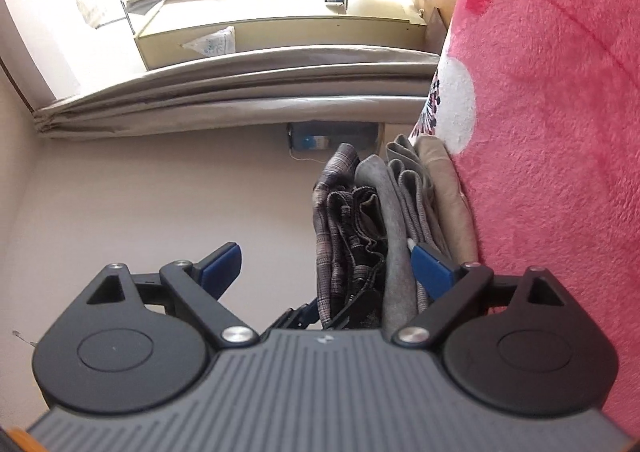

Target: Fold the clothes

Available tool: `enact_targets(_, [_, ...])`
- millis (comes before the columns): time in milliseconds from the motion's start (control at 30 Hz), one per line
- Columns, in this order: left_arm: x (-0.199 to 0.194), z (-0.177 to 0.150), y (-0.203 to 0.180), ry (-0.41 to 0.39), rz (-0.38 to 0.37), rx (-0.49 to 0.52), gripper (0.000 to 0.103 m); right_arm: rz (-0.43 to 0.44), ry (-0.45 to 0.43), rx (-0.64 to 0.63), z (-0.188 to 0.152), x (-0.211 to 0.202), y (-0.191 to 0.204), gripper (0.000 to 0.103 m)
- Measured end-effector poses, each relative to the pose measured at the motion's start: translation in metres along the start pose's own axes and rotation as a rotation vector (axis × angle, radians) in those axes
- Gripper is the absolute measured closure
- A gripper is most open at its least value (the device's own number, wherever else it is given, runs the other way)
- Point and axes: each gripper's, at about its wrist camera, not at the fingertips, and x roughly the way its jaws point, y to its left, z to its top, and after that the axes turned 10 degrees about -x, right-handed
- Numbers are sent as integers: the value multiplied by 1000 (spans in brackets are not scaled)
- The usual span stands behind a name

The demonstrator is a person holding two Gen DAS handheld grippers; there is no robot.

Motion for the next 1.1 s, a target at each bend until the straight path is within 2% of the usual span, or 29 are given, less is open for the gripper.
enact_targets(167, [10,-1,-35,10,133,154,40,6,-7,6,0,2,-1,11])
enact_targets(300, [8,-4,-37,-22,159,148,69,-2,-3,0,0,1,-1,11])
enact_targets(333, [5,-5,-33,-33,159,133,73,-3,-1,-1,0,1,-1,11])
enact_targets(433, [-6,-7,-19,-76,145,79,76,-7,9,9,0,3,-4,11])
enact_targets(667, [-30,-9,39,-130,-15,-137,77,45,56,40,15,38,4,8])
enact_targets(767, [-36,-9,58,-134,-73,-198,77,62,97,112,23,67,3,5])
enact_targets(900, [-41,-12,75,-138,-127,-239,77,53,164,200,27,100,-1,4])
enact_targets(1033, [-40,-17,82,-135,-158,-249,76,-30,196,185,23,112,-5,2])
enact_targets(1100, [-38,-18,83,-140,-169,-252,76,-31,193,184,19,111,-4,2])
